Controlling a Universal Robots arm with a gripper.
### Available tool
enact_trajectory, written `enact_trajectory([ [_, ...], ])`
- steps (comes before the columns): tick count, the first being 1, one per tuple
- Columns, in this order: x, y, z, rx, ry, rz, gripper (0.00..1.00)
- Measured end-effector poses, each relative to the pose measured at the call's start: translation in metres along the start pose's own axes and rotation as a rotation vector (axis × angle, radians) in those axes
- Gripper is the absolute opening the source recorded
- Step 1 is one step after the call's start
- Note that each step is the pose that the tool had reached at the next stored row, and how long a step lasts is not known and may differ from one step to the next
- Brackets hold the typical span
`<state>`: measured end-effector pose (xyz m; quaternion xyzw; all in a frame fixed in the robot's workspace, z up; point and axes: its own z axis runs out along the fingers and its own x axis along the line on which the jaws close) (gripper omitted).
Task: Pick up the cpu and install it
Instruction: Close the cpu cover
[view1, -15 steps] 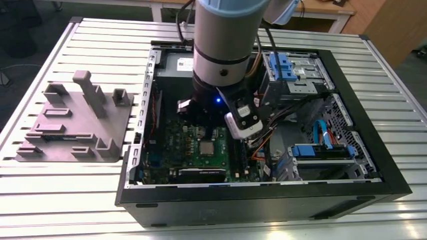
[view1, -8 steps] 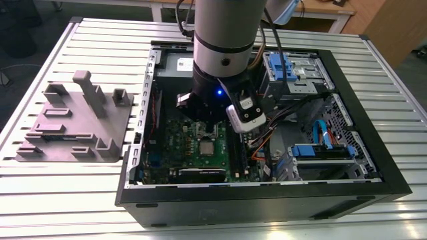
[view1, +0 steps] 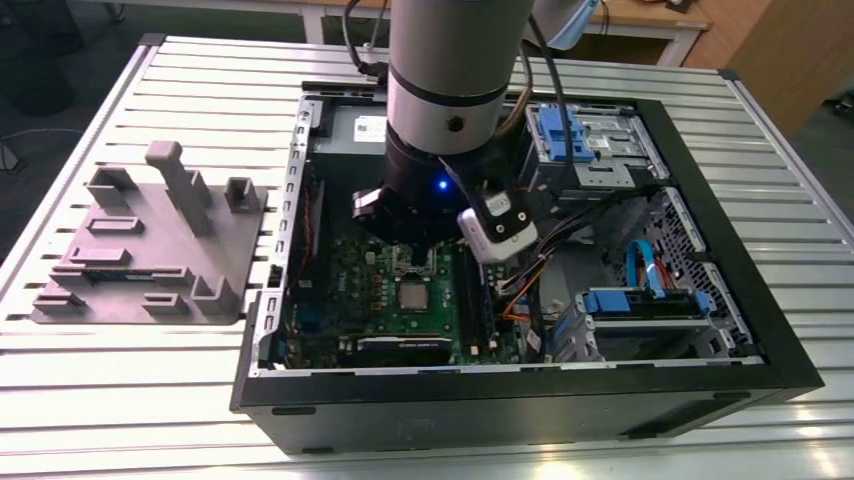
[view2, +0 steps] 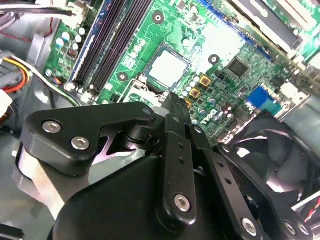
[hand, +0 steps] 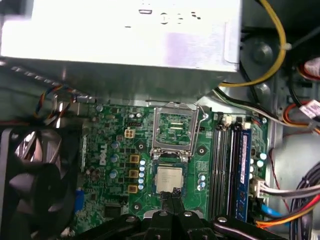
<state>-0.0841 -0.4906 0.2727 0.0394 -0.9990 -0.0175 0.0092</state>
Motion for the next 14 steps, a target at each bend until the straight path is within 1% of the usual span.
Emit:
enact_trajectory([
  [14,0.0,0.0,0.001,0.0042,0.009,-0.254,0.1],
])
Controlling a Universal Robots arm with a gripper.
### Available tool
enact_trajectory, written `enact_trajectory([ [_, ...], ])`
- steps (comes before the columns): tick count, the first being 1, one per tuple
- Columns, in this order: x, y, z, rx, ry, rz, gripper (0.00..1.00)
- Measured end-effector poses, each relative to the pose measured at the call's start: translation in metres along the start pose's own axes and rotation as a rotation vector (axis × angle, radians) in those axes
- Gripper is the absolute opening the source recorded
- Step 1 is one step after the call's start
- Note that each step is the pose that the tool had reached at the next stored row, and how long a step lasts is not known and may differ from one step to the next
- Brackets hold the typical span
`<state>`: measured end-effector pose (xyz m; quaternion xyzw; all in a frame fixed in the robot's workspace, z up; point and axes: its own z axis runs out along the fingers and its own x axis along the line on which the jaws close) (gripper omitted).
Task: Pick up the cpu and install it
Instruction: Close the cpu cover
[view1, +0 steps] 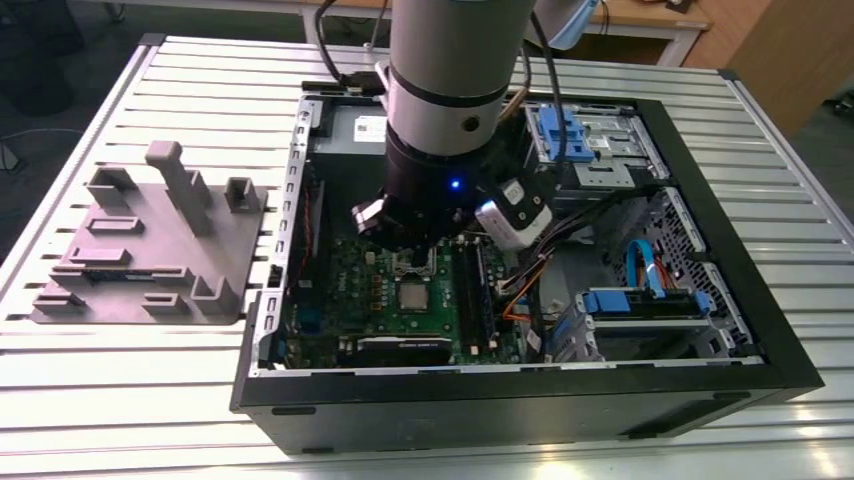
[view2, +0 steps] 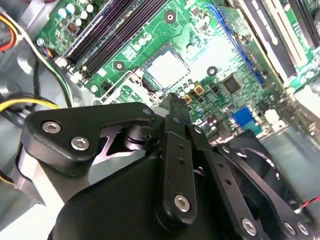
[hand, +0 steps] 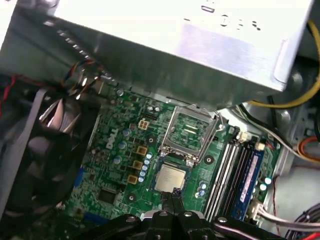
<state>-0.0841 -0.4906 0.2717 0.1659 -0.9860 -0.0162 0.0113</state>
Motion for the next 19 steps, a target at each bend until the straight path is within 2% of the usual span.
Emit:
enact_trajectory([
  [11,0.0,0.0,0.001,0.0034,0.0071,-0.199,0.1],
  [19,0.0001,0.0,0.001,0.0034,0.0074,-0.207,0.1],
])
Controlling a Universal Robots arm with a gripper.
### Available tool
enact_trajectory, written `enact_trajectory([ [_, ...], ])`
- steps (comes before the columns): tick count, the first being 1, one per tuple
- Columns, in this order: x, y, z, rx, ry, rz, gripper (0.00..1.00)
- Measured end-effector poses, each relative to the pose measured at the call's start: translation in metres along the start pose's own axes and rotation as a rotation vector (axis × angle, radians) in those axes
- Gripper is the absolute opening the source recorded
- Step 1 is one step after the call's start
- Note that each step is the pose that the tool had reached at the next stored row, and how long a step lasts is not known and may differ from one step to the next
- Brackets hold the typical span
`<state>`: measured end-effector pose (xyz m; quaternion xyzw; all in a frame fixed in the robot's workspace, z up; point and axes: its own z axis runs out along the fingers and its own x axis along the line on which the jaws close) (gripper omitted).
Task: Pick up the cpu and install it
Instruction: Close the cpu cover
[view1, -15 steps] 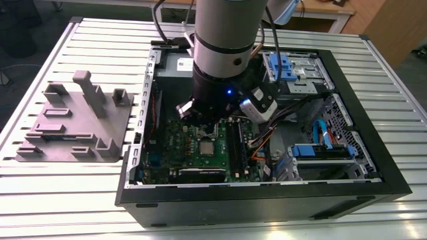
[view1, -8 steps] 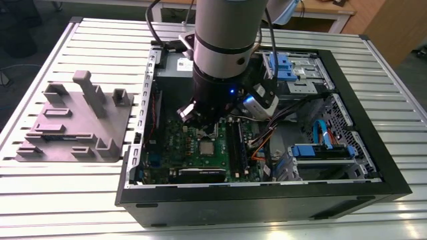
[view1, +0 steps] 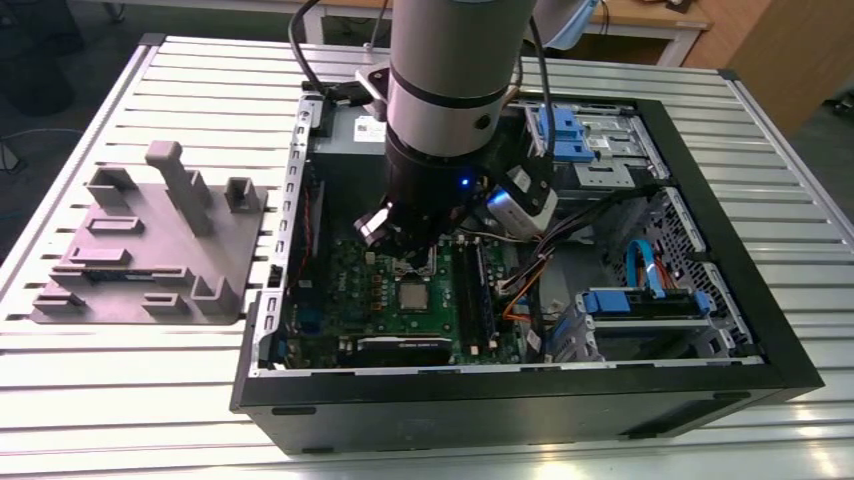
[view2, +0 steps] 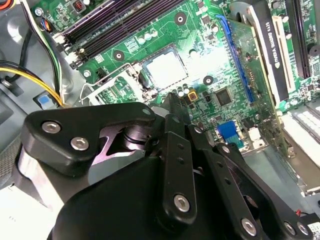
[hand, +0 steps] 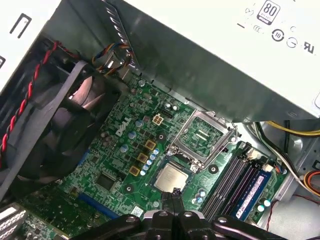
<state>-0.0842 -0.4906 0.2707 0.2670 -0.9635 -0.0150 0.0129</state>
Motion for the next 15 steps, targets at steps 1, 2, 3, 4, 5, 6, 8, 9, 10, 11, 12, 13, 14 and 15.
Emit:
enact_trajectory([
  [1,0.0,0.0,0.0,0.0001,0.0001,-0.001,0.1],
  [2,0.0,0.0,0.0,0.0001,0.0002,-0.004,0.1],
  [3,0.0,0.0,0.0,0.0003,0.0005,-0.015,0.1],
  [4,0.0,0.0,0.0001,0.0005,0.001,-0.031,0.1],
  [5,0.0,0.0,0.0001,0.0008,0.0017,-0.049,0.1],
  [6,0.0,0.0,0.0001,0.0011,0.0024,-0.067,0.1],
  [8,0.0,0.0,0.0002,0.0018,0.0038,-0.105,0.1],
  [9,0.0,0.0,0.0003,0.0021,0.0044,-0.123,0.1],
  [10,0.0,0.0,0.0003,0.0024,0.0051,-0.141,0.1],
  [11,0.0,0.0,0.0004,0.0027,0.0057,-0.158,0.1],
  [12,0.0,0.0,0.0004,0.003,0.0063,-0.173,0.1],
  [13,0.0,0.0,0.0006,0.0031,0.0067,-0.186,0.1],
  [14,0.0001,-0.0001,0.0006,0.0032,0.0068,-0.193,0.1],
  [15,0.0001,-0.0001,0.0006,0.0033,0.0069,-0.194,0.1],
])
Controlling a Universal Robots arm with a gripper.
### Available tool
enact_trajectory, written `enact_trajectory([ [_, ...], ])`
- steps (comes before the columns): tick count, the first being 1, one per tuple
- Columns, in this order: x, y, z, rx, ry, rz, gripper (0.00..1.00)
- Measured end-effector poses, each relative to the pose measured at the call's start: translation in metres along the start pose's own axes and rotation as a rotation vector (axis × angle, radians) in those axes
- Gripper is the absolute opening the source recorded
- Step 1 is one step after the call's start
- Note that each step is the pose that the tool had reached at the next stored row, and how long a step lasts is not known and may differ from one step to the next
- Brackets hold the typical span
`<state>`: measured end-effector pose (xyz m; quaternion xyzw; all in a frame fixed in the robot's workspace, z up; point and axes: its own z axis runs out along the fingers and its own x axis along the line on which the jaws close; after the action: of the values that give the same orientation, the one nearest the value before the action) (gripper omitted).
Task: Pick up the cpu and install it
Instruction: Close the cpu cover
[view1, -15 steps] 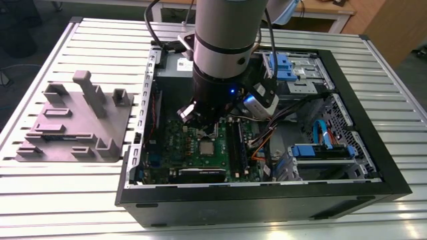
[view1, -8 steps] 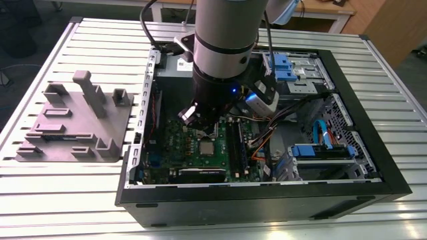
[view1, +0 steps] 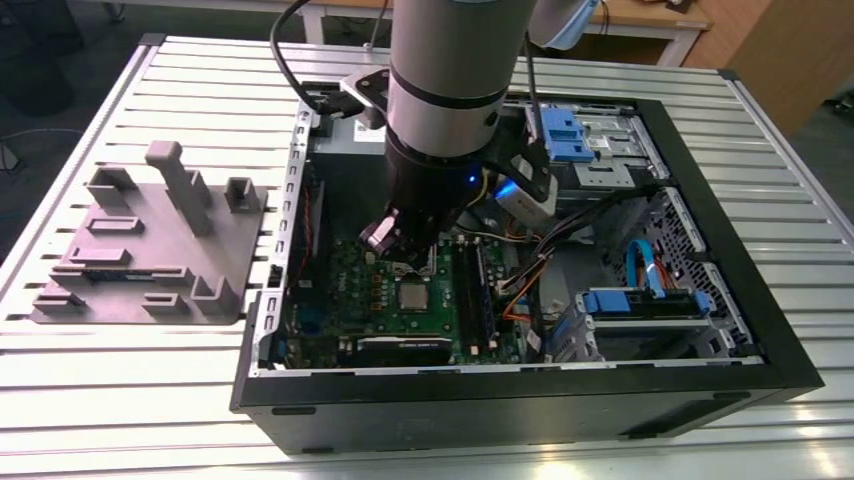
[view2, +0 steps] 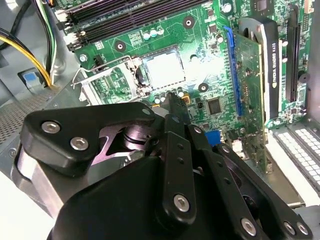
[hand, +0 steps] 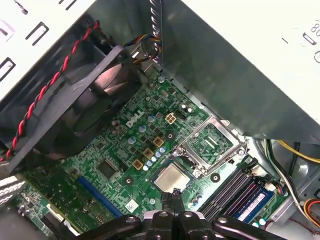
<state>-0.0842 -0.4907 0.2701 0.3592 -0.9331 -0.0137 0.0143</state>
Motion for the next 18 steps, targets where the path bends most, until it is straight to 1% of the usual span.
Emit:
enact_trajectory([
  [6,-0.0004,-0.0003,0.0,0.0,0.0,-0.001,0.1],
  [8,-0.0034,-0.0026,0.0002,0.0,0.0002,0.0,0.1],
  [12,-0.0132,-0.0093,0.0017,-0.0006,0.0008,-0.001,0.1],
  [14,-0.0162,-0.011,0.0029,-0.0007,0.0008,-0.002,0.1],
  [15,-0.0164,-0.0111,0.0034,-0.0007,0.0008,-0.007,0.1],
  [18,-0.0164,-0.0111,0.0051,0.0003,0.0029,-0.06,0.1],
])
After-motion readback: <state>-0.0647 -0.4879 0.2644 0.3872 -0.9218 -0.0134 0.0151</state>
